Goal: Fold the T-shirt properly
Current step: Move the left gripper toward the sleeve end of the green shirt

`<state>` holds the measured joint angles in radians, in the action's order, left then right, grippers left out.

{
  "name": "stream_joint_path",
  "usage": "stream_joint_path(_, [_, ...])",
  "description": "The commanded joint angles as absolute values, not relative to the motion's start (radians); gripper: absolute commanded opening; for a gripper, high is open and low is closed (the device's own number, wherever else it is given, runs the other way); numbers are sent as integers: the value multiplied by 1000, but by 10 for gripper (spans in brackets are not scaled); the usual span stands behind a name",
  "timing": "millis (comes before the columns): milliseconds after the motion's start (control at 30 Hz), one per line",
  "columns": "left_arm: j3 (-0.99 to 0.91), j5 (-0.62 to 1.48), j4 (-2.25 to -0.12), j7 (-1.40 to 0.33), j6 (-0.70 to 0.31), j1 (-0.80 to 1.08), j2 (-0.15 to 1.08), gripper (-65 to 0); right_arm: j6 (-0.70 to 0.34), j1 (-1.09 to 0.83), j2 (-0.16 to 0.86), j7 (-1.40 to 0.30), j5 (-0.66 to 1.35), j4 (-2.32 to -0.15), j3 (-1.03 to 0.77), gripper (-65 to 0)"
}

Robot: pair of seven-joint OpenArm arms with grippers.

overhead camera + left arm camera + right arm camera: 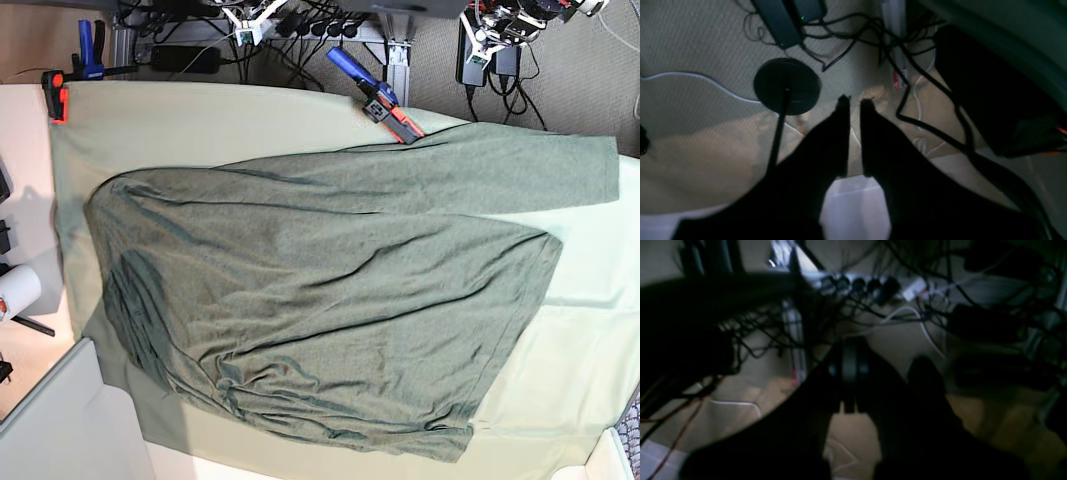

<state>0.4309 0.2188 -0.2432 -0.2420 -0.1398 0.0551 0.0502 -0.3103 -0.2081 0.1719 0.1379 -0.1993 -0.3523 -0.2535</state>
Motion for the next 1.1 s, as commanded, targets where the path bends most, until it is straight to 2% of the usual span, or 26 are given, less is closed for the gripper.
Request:
stream_joint_path(0, [432,220,-248,-260,-155,56,50,-594,-320,-220,183,153,-198,-354,-253,-650])
stream_joint_path(233, [432,146,-275,-308,-160,59,63,-594,-331,-226,193,187,-198,-356,-253,-650])
stream_joint_path(367, [429,142,-361,-340,-249,109,104,-594,-370,-286,220,187,-178,-410,-253,-650])
stream_joint_path(500, [363,177,-545,-336,-318,223,155,-594,-389,-398,246,183,-82,-542,-253,-650])
stream_joint_path(700, [122,247,-907,-352,-489,421,186,-594,-431,-585,293,171,56,-779,-253,-650])
stream_joint_path(867, [-55,412,-1227,-446,-529,573,187,-587,-431,-749,345,103,192,-1005,-253,-650])
stream_joint_path(933, [-111,501,-1339,-501,-529,622,186,-535,-431,-809,367,101,220,-1097,-253,-650])
stream_joint_path(1067, [-234,667,-1507,-579,-529,701,187,-353,-431,-914,399,91,229,-1278,-254,-650])
